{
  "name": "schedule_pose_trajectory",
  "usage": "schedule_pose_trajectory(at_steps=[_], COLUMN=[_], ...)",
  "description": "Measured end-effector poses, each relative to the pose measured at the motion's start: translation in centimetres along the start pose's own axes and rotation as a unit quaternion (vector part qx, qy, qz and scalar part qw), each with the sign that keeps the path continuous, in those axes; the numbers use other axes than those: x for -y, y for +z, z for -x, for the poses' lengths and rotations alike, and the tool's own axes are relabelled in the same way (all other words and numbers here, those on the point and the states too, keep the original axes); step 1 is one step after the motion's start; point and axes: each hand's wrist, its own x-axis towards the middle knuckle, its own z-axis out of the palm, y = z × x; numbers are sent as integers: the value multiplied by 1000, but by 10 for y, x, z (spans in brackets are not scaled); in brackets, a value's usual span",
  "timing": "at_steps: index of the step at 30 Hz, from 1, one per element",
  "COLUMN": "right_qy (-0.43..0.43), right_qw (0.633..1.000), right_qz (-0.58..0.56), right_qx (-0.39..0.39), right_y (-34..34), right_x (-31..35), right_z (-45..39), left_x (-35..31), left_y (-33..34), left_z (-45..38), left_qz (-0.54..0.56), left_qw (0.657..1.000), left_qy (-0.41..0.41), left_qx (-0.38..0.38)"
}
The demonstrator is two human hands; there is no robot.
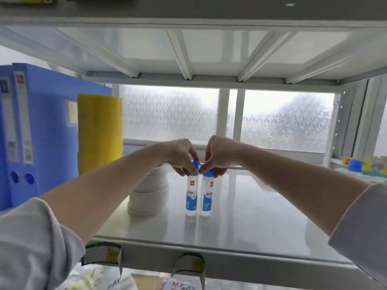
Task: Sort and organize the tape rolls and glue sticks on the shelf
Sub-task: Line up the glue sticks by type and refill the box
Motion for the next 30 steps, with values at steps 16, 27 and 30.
schedule_pose_trajectory(at_steps=[16,27,30], right_qy=[39,53,54], right_qw=[998,996,995], right_qz=[4,2,1], right_qx=[52,76,81], right_y=[0,3,3], right_x=[-2,-1,-1], right_z=[-20,-14,-13], left_x=[4,6,6], left_y=[2,5,5], left_z=[-6,-5,-5], left_qz=[-12,-28,-37], left_qw=[1000,1000,999], left_qy=[14,-1,-1], left_qx=[-2,13,15])
